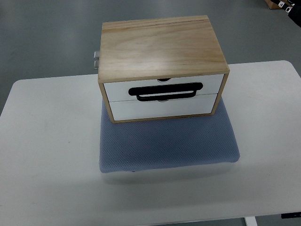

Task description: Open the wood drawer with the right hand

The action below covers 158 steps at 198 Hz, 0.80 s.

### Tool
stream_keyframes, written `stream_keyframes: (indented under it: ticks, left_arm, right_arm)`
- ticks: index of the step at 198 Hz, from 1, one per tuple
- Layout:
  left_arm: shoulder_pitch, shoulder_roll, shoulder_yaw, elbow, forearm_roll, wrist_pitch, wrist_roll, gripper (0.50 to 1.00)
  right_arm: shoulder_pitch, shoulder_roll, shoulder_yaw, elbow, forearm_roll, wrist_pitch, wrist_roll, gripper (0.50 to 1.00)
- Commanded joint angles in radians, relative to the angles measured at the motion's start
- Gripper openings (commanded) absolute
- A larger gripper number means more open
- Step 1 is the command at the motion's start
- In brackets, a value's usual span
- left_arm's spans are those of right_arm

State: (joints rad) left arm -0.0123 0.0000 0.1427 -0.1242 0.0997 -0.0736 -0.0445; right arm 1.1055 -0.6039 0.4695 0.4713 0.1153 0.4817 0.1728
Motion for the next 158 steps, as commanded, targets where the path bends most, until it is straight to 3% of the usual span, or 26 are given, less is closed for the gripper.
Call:
stream_keyframes:
  ticks: [1,61,158]
  left_arm:
    - [0.000,0.000,0.000,0.000,0.000,0.000,0.000,1.000]
    - [0.000,0.000,0.000,0.000,0.000,0.000,0.000,1.000]
    - [0.000,0.000,0.000,0.000,0.000,0.000,0.000,1.000]
  right_arm:
    - [0.043,-0.045,-0.061,0.047,0.000,0.040,0.001,0.946]
    - [0.246,-0.168,-0.304,0.231,-0.023,0.129,-0.001,0.946]
    - [0.718,-0.220,-0.710,0.561,-0.275,0.129,-0.001,0.944]
